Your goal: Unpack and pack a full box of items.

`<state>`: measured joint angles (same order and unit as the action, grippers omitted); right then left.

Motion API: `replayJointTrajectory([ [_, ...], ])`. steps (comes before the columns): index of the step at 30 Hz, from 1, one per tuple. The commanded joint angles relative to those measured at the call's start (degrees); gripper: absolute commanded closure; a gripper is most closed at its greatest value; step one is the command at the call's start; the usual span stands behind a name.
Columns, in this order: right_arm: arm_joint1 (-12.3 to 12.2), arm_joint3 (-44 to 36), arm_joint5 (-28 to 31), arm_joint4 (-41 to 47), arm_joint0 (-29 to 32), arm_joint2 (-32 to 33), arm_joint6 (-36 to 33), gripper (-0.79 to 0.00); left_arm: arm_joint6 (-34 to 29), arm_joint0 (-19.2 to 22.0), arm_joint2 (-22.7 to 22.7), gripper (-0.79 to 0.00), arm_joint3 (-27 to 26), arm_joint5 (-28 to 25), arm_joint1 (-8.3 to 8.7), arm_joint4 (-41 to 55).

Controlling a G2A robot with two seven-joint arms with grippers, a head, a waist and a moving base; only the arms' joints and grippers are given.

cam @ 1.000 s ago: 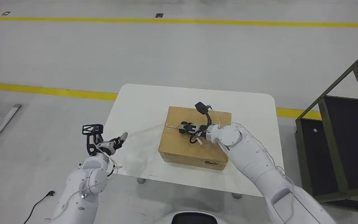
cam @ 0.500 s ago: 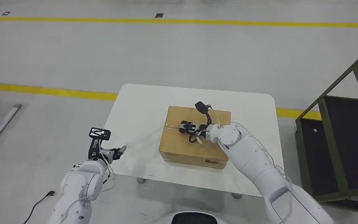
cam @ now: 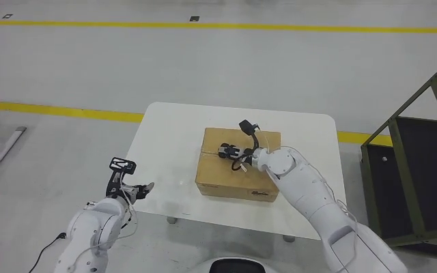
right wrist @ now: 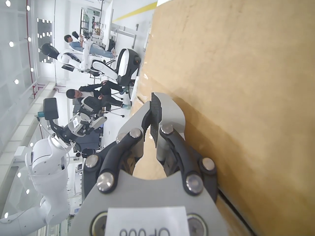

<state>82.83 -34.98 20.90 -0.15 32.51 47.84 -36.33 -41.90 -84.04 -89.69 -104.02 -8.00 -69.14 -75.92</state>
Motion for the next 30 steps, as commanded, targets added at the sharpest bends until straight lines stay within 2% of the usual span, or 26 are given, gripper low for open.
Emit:
replayJointTrajectory([
  [1,-0.31,-1.03,1.07,-0.12,0.05,0.75,-0.01,0.000,2.25,-0.69,1.10,-0.785,-1.16,-0.80,-0.21,3.45],
  [7,-2.50,-6.25,4.32,-2.44,1.59,4.74,1.37,0.000,11.20,-2.08,5.27,-0.785,-3.43,-3.04,-0.86,10.48],
  [12,-5.82,-12.80,4.88,-7.31,5.85,11.15,5.08,0.000,16.10,-1.84,10.53,-0.785,-5.03,-5.36,-1.37,12.53],
  [17,-9.85,-22.93,0.58,-12.04,13.82,21.61,9.50,0.000,19.27,0.41,16.46,-0.785,-4.91,-5.20,-2.08,13.02],
  [22,-13.36,-38.60,-6.14,-17.96,25.45,33.69,11.31,0.000,20.09,3.65,22.63,-0.785,-3.92,-5.71,-2.90,13.76],
  [25,-14.28,-45.22,-10.06,-19.58,32.53,38.26,12.67,0.000,20.10,4.15,23.34,-0.785,-3.65,-5.81,-3.00,13.54],
  [30,-14.43,-45.86,-12.84,-19.91,38.21,39.52,15.08,0.000,20.10,4.15,23.34,-0.785,-3.65,-5.81,-3.00,13.54],
])
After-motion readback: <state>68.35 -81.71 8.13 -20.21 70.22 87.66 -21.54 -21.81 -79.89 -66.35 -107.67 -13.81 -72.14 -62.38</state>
